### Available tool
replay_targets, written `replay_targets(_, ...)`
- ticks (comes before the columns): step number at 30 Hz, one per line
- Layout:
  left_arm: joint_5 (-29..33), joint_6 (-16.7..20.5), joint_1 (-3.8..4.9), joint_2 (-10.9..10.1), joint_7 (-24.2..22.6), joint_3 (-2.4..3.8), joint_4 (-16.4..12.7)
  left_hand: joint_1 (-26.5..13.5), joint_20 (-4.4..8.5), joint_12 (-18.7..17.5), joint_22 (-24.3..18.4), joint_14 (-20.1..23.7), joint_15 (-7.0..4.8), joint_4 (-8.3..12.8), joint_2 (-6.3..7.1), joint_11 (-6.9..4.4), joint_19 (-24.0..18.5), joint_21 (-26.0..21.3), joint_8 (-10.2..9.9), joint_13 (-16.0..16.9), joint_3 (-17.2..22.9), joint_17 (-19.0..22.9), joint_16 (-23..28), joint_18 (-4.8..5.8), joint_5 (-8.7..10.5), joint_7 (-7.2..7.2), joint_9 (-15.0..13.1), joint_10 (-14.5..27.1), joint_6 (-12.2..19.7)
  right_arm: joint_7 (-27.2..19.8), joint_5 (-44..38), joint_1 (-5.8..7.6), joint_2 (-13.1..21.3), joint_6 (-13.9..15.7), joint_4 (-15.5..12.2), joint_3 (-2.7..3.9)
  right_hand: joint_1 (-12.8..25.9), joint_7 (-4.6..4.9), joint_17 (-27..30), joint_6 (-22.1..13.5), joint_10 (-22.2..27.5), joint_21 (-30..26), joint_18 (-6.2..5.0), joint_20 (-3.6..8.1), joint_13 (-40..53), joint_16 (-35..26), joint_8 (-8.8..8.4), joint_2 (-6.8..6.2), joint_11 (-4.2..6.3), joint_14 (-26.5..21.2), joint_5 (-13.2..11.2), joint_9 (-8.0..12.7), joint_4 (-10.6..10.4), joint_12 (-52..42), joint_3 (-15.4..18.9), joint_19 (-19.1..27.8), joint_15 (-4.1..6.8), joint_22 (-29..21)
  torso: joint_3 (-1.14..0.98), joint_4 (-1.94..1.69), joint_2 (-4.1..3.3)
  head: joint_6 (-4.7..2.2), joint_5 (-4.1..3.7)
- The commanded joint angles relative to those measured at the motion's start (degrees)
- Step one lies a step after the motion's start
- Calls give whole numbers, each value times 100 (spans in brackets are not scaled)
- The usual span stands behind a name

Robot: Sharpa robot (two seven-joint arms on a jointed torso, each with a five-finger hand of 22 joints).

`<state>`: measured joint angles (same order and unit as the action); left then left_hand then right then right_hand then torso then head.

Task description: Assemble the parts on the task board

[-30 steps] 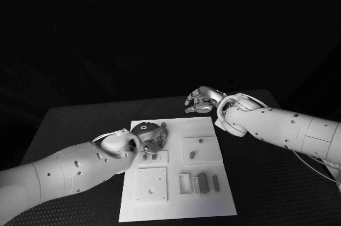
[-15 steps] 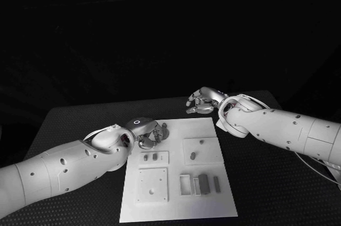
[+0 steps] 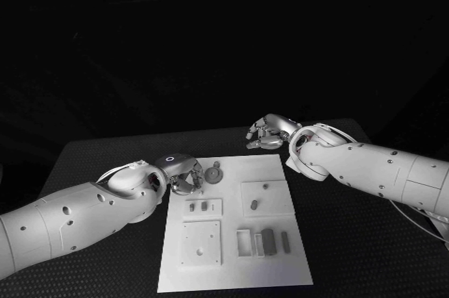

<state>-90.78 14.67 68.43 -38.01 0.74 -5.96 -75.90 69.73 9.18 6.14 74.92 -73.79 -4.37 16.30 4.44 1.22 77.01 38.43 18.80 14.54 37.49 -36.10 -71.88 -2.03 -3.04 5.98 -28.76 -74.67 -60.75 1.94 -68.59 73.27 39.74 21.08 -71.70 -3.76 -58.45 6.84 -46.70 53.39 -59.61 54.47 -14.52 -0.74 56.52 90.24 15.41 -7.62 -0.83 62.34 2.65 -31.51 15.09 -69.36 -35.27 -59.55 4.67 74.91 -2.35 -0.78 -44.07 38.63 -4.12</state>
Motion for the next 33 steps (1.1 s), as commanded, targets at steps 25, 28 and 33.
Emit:
replay_targets(25, -43, -260, -38, 99, 9, -16, 90, -18, 31, 14, 111, -19, -32, 8, -57, 53, 12, 28, 9, 7, 24, 11, 6, -671, -26, -9, -7, -250, -38, -45, -14, -1, -12, -54, -7, 3, 33, 59, 10, 34, 10, -32, -48, -16, -9, -24, -9, 11, -20, -13, 19, -11, -7, -7, 2, 38, 32, 77, -1, 9, -5, 30, 7)
replay_targets(28, -43, -285, -48, 100, 3, -23, 83, -18, 32, 12, 111, -19, -32, 8, -58, 53, 12, 29, 8, 7, 25, 11, 6, -670, -26, -9, -7, -251, -37, -45, -14, -1, -9, -53, -6, 3, 32, 59, 10, 34, 10, -32, -48, -16, -9, -24, -9, 11, -20, -13, 19, -12, -7, -7, 2, 38, 33, 77, -2, 11, -1, 29, 7)
replay_targets(33, -43, -279, -49, 101, -4, -46, 78, -19, 32, 10, 111, -19, -32, 8, -61, 53, 11, 29, 7, 7, 25, 12, 6, -669, -26, -8, -7, -251, -36, -45, -14, -1, -7, -55, -9, 3, 32, 59, 11, 35, 10, -32, -48, -16, -10, -24, -9, 12, -20, -13, 19, -12, -6, -7, 2, 38, 33, 77, -3, 10, -3, 31, -1)
